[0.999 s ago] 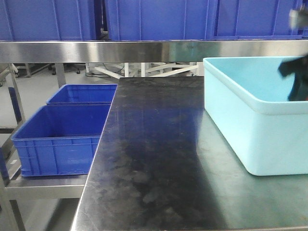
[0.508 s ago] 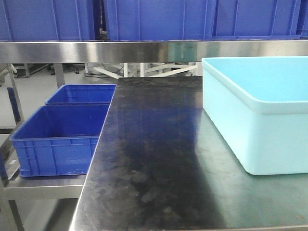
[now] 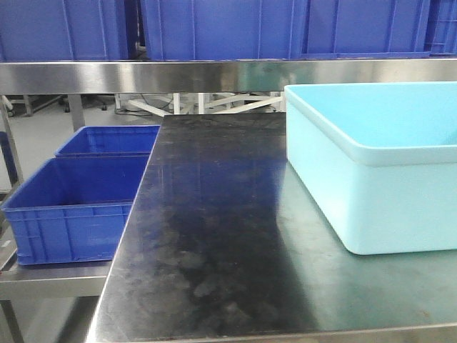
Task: Pick red cube and place on left shelf
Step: 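Raise the held red cube out of the tub with the right gripper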
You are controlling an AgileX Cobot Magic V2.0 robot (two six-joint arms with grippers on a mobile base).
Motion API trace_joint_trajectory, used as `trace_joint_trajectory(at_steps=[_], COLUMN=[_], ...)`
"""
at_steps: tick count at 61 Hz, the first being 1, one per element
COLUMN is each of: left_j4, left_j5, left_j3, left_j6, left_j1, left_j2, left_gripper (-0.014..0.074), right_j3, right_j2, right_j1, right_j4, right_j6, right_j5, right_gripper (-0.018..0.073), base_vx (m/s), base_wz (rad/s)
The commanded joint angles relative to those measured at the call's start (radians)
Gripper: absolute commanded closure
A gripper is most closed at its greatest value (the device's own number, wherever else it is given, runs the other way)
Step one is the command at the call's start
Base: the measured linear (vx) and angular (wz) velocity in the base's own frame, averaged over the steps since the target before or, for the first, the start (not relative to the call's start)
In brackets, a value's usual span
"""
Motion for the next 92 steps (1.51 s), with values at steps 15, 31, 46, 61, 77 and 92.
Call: trace_joint_trajectory(at_steps=[15, 31, 46, 61, 77, 92], left_j4=[-0.006, -0.006, -0.006, -0.006, -0.006, -0.006], left_j5=[-0.084, -0.084, -0.084, -0.084, -0.084, -0.084], left_j3=[0.022, 0.022, 0.022, 0.022, 0.022, 0.022], left_j6=[0.001, 0.001, 0.001, 0.001, 0.001, 0.001], left_j1=[-0.004, -0.004, -0.004, -0.004, -0.004, -0.004], left_j2=[0.008, 0.008, 0.008, 0.008, 0.008, 0.008], left_gripper=[0.0491, 0.0491, 0.0491, 0.0491, 0.0491, 0.0491], right_j3=[-0.026, -0.026, -0.026, -0.026, -0.026, -0.026], right_j2=[0.057, 0.057, 0.057, 0.057, 0.057, 0.057], right_j1=[0.045, 0.045, 0.045, 0.045, 0.045, 0.045], right_j4=[0.005, 0.005, 0.005, 0.005, 0.005, 0.005], right_j6=[-0.004, -0.004, -0.004, -0.004, -0.004, -0.004], right_j5=[-0.125, -0.122, -0.123, -0.123, -0.123, -0.123], right_gripper=[0.0503, 0.0503, 0.0503, 0.0503, 0.0503, 0.0503], base_vx=[0.00, 0.00, 0.00, 0.00, 0.01, 0.01], base_wz=[0.00, 0.00, 0.00, 0.00, 0.08, 0.06])
